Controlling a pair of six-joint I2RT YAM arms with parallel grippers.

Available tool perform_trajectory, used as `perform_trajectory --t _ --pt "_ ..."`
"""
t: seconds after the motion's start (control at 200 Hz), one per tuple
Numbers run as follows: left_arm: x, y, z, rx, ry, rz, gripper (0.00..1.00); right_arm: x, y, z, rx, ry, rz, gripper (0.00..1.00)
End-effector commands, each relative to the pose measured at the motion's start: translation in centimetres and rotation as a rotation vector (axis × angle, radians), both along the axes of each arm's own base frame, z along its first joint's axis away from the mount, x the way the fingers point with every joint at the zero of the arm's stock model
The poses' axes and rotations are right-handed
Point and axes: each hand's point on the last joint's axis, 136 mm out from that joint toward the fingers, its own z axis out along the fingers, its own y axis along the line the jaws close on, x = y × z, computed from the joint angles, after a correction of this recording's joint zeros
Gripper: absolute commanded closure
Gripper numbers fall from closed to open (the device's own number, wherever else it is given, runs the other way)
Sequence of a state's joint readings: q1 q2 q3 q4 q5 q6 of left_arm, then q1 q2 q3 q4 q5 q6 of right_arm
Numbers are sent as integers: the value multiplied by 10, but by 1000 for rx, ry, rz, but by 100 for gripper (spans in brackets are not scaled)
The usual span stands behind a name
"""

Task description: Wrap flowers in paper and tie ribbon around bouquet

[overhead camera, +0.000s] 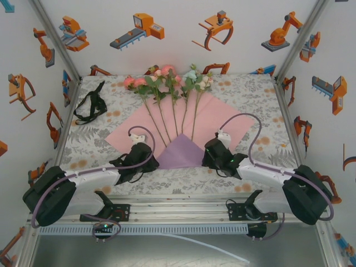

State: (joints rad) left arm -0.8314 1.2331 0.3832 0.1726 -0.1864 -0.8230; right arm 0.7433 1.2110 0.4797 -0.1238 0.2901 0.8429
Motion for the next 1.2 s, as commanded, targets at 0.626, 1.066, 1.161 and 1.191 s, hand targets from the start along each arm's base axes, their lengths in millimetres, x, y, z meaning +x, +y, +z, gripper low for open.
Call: perform_trajectory --t 0.626,1.066,1.161,1.191 --pt "-34 -51 66 -50 -77 -309 60 -23 112 77 100 -144 333 42" --pt "-4 -44 25 57 -61 -163 61 8 108 23 11 -125 235 42" --pt "-3 -39 21 62 -46 -146 62 11 105 19 -11 -108 222 42" --pt "-3 -36 19 69 -39 -137 62 11 103 18 -22 -104 221 42"
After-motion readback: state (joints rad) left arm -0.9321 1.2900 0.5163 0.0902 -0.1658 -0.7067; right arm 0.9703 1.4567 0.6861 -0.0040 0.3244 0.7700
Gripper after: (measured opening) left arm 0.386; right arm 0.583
